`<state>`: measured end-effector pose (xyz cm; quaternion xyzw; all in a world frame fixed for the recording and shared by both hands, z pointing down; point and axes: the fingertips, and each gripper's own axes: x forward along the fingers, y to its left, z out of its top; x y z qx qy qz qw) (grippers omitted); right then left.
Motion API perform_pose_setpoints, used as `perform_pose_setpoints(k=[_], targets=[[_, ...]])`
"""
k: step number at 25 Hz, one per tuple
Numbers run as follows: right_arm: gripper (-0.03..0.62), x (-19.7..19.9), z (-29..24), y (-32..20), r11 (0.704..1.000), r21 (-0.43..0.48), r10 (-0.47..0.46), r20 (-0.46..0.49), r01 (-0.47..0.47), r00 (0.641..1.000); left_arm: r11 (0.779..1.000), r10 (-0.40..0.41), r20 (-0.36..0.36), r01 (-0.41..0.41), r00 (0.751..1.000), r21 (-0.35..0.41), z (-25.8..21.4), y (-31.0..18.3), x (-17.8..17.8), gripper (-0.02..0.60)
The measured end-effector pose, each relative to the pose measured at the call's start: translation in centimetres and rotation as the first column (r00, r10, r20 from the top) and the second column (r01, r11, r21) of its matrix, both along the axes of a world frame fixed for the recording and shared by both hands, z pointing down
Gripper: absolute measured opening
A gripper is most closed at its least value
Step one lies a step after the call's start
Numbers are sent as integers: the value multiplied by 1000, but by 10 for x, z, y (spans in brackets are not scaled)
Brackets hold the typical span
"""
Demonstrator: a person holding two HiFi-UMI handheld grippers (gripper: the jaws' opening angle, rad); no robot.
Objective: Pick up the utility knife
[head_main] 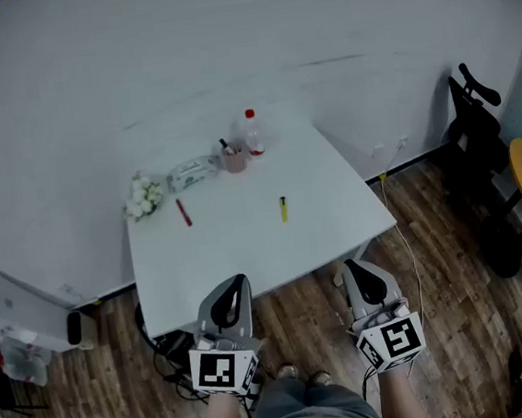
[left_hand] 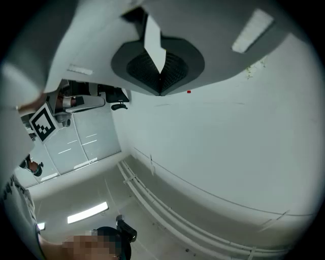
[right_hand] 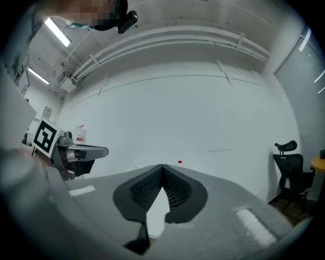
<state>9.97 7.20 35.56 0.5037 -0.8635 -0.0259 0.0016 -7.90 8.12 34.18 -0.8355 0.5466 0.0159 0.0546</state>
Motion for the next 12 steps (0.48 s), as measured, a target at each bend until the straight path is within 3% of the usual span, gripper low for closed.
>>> perform_pose_setpoints(k=[12], targets=[[0, 11, 2, 8, 999, 18, -30, 21, 30, 999, 1000, -17, 9, 17, 1000, 13, 0, 11, 15, 20]])
